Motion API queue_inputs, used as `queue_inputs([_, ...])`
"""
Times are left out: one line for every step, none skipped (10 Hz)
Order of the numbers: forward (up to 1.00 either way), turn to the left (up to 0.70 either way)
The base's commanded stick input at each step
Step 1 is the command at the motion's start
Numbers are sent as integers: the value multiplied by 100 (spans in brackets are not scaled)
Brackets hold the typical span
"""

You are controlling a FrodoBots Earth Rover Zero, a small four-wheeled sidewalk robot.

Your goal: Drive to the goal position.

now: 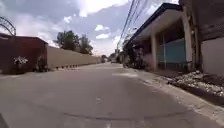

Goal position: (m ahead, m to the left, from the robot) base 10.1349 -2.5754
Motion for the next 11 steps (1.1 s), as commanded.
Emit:
queue_inputs([100,1])
queue_inputs([100,1])
queue_inputs([100,1])
queue_inputs([100,1])
queue_inputs([100,1])
queue_inputs([100,1])
queue_inputs([100,1])
queue_inputs([100,1])
queue_inputs([100,1])
queue_inputs([100,1])
queue_inputs([100,1])
